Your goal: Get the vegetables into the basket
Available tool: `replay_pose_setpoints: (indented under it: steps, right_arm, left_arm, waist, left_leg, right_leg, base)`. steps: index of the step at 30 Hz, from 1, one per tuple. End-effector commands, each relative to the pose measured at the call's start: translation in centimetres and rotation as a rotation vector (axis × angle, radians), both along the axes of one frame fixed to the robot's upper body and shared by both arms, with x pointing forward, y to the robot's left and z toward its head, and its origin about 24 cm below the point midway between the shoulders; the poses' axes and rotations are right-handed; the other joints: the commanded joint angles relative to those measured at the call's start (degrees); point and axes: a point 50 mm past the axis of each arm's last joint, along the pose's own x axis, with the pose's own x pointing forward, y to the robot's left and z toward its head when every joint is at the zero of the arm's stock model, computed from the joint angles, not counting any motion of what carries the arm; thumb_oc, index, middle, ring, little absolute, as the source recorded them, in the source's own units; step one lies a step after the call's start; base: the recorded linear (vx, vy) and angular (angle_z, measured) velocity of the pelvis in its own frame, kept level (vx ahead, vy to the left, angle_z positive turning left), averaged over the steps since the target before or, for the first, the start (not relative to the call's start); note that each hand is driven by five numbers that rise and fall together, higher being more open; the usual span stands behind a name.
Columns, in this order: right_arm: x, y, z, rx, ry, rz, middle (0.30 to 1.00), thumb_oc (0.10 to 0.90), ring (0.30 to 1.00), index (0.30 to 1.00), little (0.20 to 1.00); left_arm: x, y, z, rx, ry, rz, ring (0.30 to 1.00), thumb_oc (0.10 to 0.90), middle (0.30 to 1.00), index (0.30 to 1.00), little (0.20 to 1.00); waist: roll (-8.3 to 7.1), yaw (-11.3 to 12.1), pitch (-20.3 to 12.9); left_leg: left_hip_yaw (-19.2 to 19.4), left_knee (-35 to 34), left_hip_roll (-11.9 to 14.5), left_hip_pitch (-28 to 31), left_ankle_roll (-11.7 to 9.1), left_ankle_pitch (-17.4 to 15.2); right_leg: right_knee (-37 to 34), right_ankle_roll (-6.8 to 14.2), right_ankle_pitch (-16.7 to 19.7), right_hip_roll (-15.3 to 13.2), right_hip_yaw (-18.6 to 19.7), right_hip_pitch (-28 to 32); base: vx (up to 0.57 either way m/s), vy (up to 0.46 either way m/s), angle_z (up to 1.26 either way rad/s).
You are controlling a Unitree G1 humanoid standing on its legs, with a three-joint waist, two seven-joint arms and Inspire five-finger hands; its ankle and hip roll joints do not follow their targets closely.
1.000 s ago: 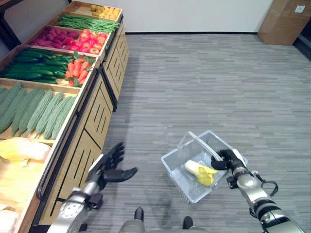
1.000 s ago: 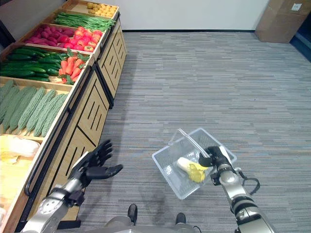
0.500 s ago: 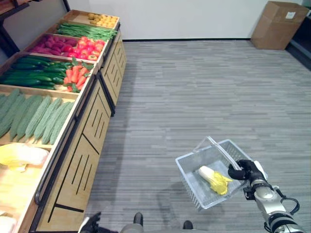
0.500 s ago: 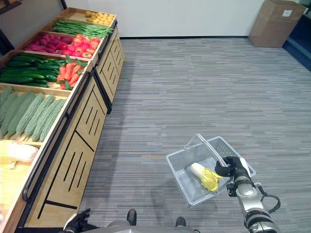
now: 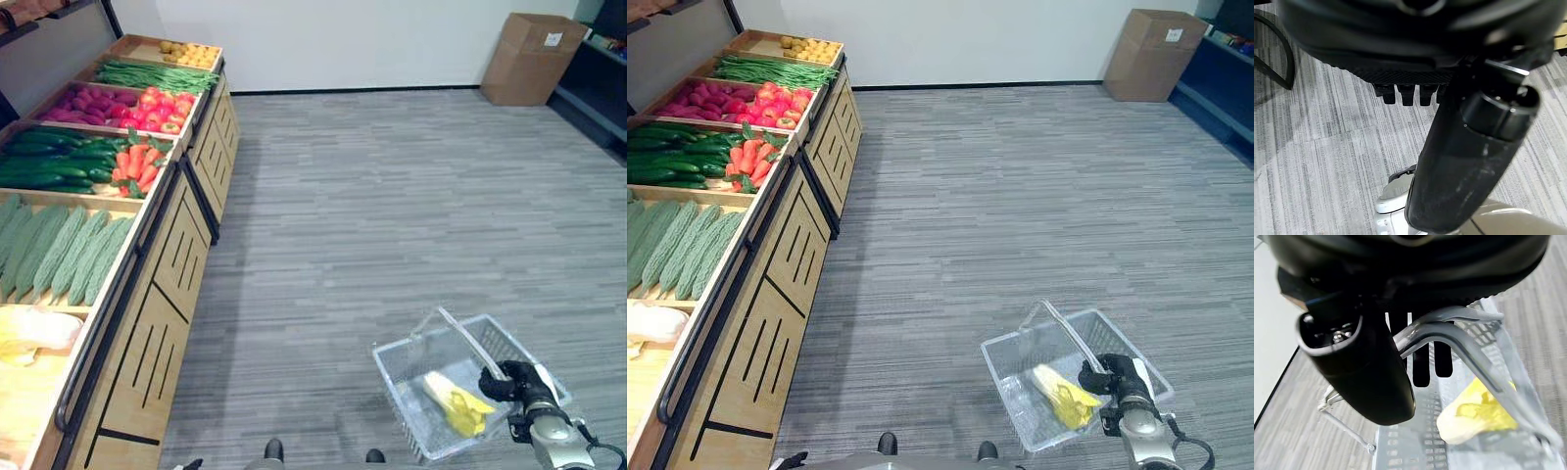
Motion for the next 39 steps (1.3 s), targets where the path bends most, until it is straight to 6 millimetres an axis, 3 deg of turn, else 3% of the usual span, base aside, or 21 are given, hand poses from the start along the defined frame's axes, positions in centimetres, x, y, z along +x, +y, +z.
replay_pose_setpoints:
  steps: [1, 9, 10, 13, 21, 34, 37, 39]
  right_arm:
    - [5.7, -2.6, 6.3, -0.072, -0.404, -0.092, 0.300, 0.400, 0.300, 0.300, 0.300]
    - [5.3, -2.8, 5.9, -0.071, -0.385, -0.122, 0.300, 0.400, 0.300, 0.300, 0.300]
    - [0.9, -1.0, 1.7, 0.023, -0.233, -0.110, 0.300, 0.400, 0.300, 0.300, 0.300]
    - [0.7, -1.2, 1.6, 0.016, -0.202, -0.102, 0.300, 0.400, 0.300, 0.300, 0.300]
    - [0.6, -2.1, 1.8, -0.046, -0.132, -0.068, 0.300, 0.400, 0.300, 0.300, 0.300]
    - [2.0, -3.6, 4.0, -0.252, -0.069, 0.094, 0.300, 0.400, 0.300, 0.300, 0.300]
    - [2.0, -3.8, 4.2, -0.275, -0.060, 0.107, 0.300, 0.400, 0.300, 0.300, 0.300]
    - [2.7, -3.6, 4.8, -0.295, -0.096, 0.129, 0.300, 0.400, 0.300, 0.300, 0.300]
  left_arm:
    - [1.1, 1.4, 0.4, 0.071, -0.009, -0.020, 1.000, 0.900, 1.000, 1.000, 1.000]
    - [1.0, 1.2, 0.3, 0.065, -0.007, -0.017, 1.000, 0.900, 1.000, 1.000, 1.000]
    - [0.5, 3.9, 1.9, 0.133, -0.068, -0.222, 1.000, 0.900, 1.000, 1.000, 1.000]
    - [-0.3, 3.8, 1.7, 0.107, -0.032, -0.210, 1.000, 0.900, 1.000, 1.000, 1.000]
    - [-1.2, 3.7, 1.5, 0.077, 0.008, -0.197, 1.000, 0.900, 1.000, 1.000, 1.000]
    - [-1.0, 4.0, 1.6, 0.065, 0.021, -0.204, 1.000, 0.900, 1.000, 1.000, 1.000]
    - [-1.1, 4.1, 1.6, 0.072, 0.024, -0.194, 1.000, 0.900, 1.000, 1.000, 1.000]
    - [-0.8, 4.4, 1.7, 0.085, 0.021, -0.195, 1.000, 0.900, 1.000, 1.000, 1.000]
  waist:
    - [-1.89, 0.8, -1.1]
    - [-1.82, 0.7, -0.9]
    - [-4.04, 1.0, -1.7]
    - [-4.05, 1.0, -2.0]
    - [-3.92, 1.5, -2.3]
    - [-3.29, 1.1, -1.6]
    - [-3.16, 1.2, -1.3]
    - [-2.76, 1.1, 0.0]
  left_leg:
    - [0.5, 0.4, 0.3, 1.0, -0.9, -2.1]
    - [0.6, 0.4, 0.4, 1.0, -1.0, -2.1]
    - [-2.6, 0.4, 0.3, 0.4, -0.1, -2.8]
    - [-2.4, 0.4, 0.4, 0.7, -0.2, -3.0]
    - [-1.7, 0.4, 0.8, 1.1, -0.4, -3.2]
    - [-1.2, 0.4, 1.5, 2.2, -0.5, -3.3]
    - [-1.5, 0.4, 1.8, 2.5, -0.6, -3.2]
    - [-2.2, 0.4, 3.0, 2.3, -0.7, -2.4]
  right_leg:
    - [0.2, 1.9, 2.3, -2.0, 0.0, -0.8]
    - [0.2, 1.8, 2.4, -1.8, 0.2, -0.9]
    - [1.9, 2.1, 1.3, -2.6, -1.5, -1.0]
    - [1.2, 2.1, 1.7, -2.6, -1.4, -0.5]
    - [0.2, 2.3, 2.0, -2.3, -0.7, -0.3]
    - [0.4, 2.0, 1.6, -1.5, 0.3, 0.0]
    - [1.5, 1.6, 0.9, -1.2, 0.3, 0.0]
    - [6.3, 0.5, -1.4, -0.2, 0.3, -2.1]
  base:
    - [0.00, -0.009, -0.05]
    - [0.00, -0.001, 0.00]
    - [0.00, 0.000, 0.00]
    - [0.01, 0.002, 0.07]
    - [0.01, -0.004, -0.02]
    - [0.00, -0.013, -0.04]
    - [0.01, -0.040, -0.02]
    - [-0.05, -0.117, 0.00]
